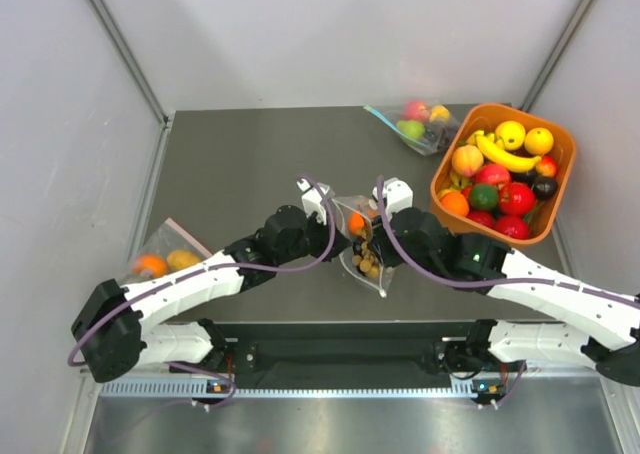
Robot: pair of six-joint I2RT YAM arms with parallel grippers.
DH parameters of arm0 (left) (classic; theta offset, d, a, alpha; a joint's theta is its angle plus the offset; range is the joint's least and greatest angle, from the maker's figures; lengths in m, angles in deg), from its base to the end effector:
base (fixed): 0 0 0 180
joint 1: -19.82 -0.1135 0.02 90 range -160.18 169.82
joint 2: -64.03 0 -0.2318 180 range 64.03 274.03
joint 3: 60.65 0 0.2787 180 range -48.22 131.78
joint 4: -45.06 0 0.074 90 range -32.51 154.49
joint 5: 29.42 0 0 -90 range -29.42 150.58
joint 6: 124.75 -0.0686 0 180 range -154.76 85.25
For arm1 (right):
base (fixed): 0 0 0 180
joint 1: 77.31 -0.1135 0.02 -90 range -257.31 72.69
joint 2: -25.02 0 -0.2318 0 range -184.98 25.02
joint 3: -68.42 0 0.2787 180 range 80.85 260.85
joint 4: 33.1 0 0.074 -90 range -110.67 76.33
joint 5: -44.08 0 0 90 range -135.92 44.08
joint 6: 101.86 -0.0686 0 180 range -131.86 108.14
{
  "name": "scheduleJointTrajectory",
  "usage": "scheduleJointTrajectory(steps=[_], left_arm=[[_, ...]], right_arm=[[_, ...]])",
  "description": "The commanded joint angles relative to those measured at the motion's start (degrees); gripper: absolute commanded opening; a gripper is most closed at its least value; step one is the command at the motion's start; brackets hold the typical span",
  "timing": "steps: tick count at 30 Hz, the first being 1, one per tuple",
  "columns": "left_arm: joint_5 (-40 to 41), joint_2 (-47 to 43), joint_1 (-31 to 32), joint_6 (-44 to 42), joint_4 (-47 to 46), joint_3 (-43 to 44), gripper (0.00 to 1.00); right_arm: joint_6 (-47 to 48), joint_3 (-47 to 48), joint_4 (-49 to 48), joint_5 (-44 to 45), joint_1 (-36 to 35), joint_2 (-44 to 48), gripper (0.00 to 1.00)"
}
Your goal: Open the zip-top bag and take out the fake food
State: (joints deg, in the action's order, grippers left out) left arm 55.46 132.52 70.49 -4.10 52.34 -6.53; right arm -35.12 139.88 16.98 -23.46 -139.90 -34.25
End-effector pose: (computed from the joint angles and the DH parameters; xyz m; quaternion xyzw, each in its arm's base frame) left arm 0.2090 -0.2648 0.2075 0.1684 0.8096 -0.3937 0.4016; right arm 0.1533 0.2386 0.2872 -0.2160 0.8586 0.1653 0.4346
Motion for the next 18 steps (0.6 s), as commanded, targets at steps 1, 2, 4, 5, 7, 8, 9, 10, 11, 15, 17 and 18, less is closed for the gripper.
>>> scheduleJointTrajectory(steps=[1, 2, 4, 5, 7, 8, 9, 10, 11, 15, 17, 18], left_arm=[[-0.41, 0.5, 0.21, -0.68, -4.26, 1.99, 0.0], [-0.15, 0.68, 0.3, -0.68, -4.17, 2.08, 0.0], [0.29, 0.94, 0.3, -0.95, -4.17, 2.34, 0.0], [0.47, 1.21, 0.3, -1.03, -4.08, 2.43, 0.0], [1.34, 1.38, 0.21, -1.65, -3.99, 2.78, 0.0], [1.69, 1.82, 0.21, -1.82, -3.82, 2.95, 0.0], [2.57, 2.08, 0.21, -2.09, -3.38, 3.57, 0.0], [3.01, 2.35, 0.21, -2.44, -3.12, 3.83, 0.0], [3.36, 3.13, 0.21, -2.62, -2.85, 4.27, 0.0], [6.34, 4.28, 0.21, -2.97, -1.62, 6.64, 0.0], [7.05, 4.72, 0.13, -3.06, -1.36, 7.35, 0.0], [7.49, 4.64, 0.13, -3.14, -1.27, 7.44, 0.0]], right_arm=[[1.56, 2.32, -4.42, -3.81, 0.35, 2.04, 0.08], [1.64, 2.32, -5.64, -4.87, 0.71, 2.66, 0.08], [1.91, 2.5, -6.97, -7.77, 1.32, 3.1, 0.08], [2.0, 2.67, -7.24, -8.74, 1.41, 3.28, 0.08], [2.35, 2.94, -7.85, -10.93, 1.68, 3.98, 0.08], [2.52, 3.46, -7.77, -11.73, 1.77, 4.33, 0.08], [2.61, 3.73, -7.85, -12.34, 1.85, 4.51, 0.08], [2.79, 4.25, -7.77, -13.57, 1.94, 4.68, 0.08], [2.88, 4.43, -7.77, -14.19, 1.94, 5.03, 0.08], [2.96, 5.22, -8.12, -18.32, 2.03, 5.65, 0.08], [2.96, 5.31, -8.29, -19.03, 1.94, 6.18, 0.07], [2.96, 5.22, -8.21, -19.38, 1.94, 6.44, 0.08]])
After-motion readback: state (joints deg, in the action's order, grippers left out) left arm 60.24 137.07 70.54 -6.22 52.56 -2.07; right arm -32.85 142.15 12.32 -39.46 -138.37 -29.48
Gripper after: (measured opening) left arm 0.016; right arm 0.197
